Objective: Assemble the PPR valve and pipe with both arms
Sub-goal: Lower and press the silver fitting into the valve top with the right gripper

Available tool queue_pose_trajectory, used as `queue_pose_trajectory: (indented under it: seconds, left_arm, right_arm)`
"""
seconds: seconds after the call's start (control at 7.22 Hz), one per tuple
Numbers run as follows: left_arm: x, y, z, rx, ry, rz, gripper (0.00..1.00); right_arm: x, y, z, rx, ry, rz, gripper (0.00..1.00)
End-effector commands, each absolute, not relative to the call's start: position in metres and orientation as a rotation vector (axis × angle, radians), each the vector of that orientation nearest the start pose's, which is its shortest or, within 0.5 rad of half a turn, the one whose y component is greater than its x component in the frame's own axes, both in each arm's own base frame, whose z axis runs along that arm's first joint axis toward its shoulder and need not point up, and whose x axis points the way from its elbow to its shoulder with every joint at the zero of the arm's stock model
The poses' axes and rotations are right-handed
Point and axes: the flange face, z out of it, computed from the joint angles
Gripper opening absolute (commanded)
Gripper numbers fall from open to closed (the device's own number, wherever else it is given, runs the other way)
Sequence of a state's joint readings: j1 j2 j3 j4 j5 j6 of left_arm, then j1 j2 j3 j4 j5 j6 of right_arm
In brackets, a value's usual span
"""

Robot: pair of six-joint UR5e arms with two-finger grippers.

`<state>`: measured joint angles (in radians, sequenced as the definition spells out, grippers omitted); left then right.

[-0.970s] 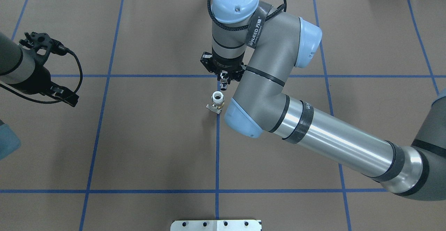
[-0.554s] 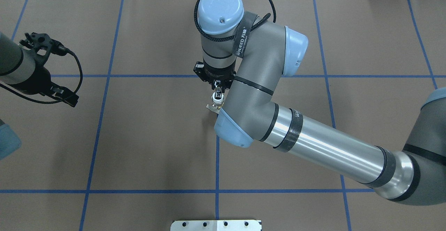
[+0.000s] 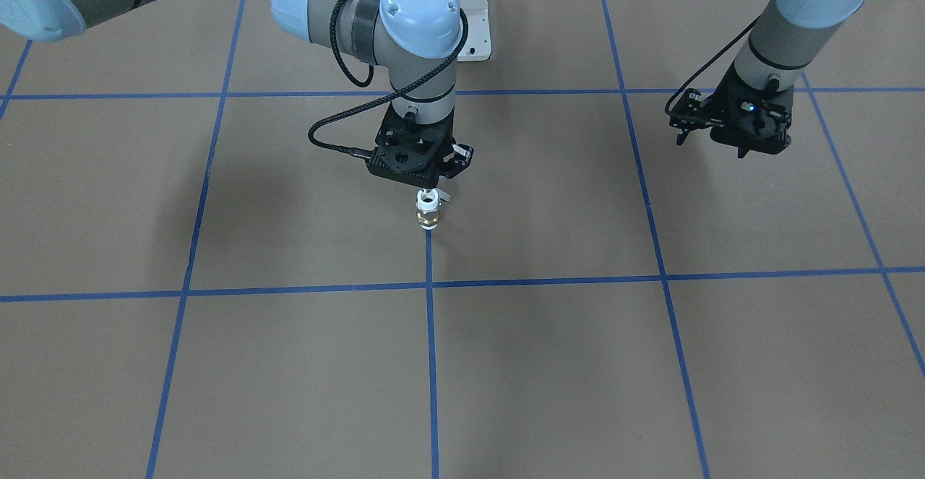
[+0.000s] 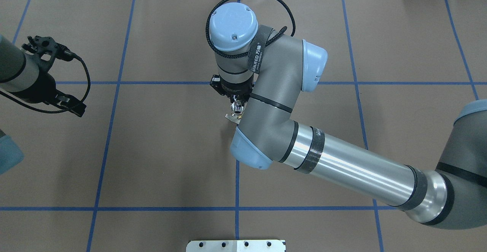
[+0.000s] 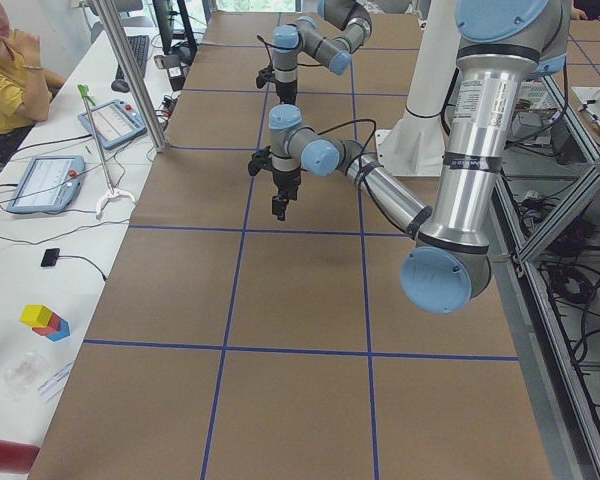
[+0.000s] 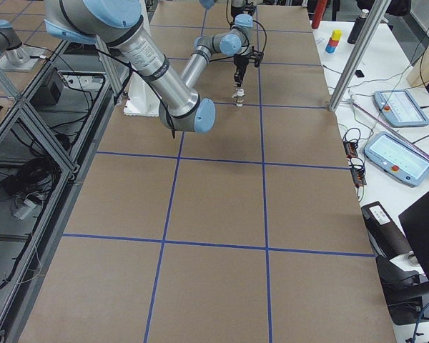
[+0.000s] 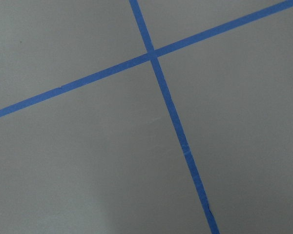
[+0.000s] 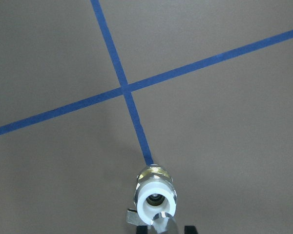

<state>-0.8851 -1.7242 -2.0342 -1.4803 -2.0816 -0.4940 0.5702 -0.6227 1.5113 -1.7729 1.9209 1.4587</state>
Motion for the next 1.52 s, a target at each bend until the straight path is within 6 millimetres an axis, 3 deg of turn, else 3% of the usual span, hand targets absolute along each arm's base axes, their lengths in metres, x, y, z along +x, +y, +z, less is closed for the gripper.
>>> queue_pose_trajectory:
  seconds: [0.0,1.39]
  left_arm:
    - [0.2608,-0.4525,0.3821,0.148,0.702,0.317,1.0]
    - [0.2612,-0.4529,0.3835,0.146,0.7,0.316,1.0]
  right_arm:
    - [-0.5629,-0.4744,0.1184,-0.088,-0.752,0.313,0.0]
    - [-0.5639,-0.4794,0.1182,-0.051,-0.772,0.316,0.0]
